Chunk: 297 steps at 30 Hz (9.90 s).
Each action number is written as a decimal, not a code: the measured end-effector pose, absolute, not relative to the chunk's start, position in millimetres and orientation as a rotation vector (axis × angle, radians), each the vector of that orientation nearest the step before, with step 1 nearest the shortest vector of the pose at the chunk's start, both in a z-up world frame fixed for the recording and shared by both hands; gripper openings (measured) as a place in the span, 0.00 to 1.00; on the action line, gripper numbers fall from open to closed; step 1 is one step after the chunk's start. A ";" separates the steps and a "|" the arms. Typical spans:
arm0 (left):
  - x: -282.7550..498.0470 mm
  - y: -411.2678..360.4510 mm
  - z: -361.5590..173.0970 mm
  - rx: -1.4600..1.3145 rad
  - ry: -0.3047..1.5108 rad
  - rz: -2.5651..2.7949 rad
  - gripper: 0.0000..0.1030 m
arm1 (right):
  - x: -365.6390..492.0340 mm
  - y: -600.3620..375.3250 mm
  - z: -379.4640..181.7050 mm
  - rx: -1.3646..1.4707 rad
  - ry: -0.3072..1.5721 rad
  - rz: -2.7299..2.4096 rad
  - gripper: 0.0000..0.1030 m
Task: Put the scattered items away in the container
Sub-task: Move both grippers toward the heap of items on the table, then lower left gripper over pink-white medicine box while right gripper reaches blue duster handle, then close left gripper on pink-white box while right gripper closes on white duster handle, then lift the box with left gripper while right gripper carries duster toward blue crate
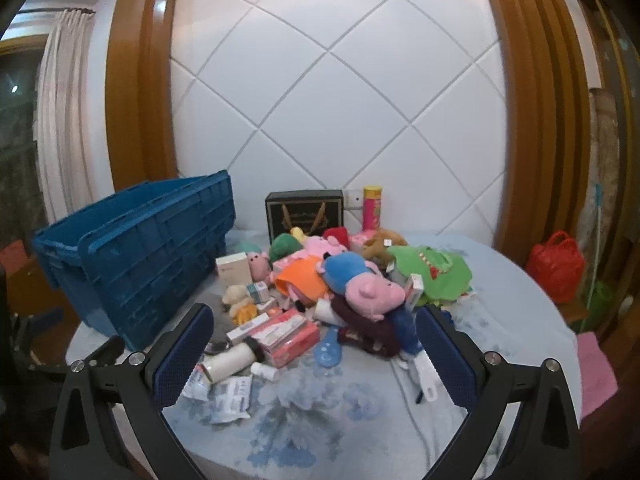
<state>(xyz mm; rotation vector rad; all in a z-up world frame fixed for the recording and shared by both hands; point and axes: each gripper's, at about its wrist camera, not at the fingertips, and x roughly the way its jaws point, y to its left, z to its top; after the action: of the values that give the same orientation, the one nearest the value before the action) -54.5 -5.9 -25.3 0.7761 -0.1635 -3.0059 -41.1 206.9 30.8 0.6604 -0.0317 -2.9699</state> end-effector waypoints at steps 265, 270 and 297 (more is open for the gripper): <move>-247.3 17.2 -45.3 0.938 -0.646 -3.326 0.27 | -163.1 282.8 14.9 0.708 -0.526 -2.671 0.11; -233.0 7.8 -13.8 0.890 -0.607 -3.272 0.27 | -174.0 264.0 30.6 0.684 -0.465 -2.587 0.11; -165.8 -160.6 116.6 0.578 -0.421 -2.930 0.27 | -196.7 65.1 111.3 0.581 -0.264 -2.246 0.12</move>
<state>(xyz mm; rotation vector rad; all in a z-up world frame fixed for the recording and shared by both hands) -165.8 -160.6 116.6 0.5782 -0.4208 -2.9300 -196.7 65.1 111.3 0.5808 -0.2639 -2.2456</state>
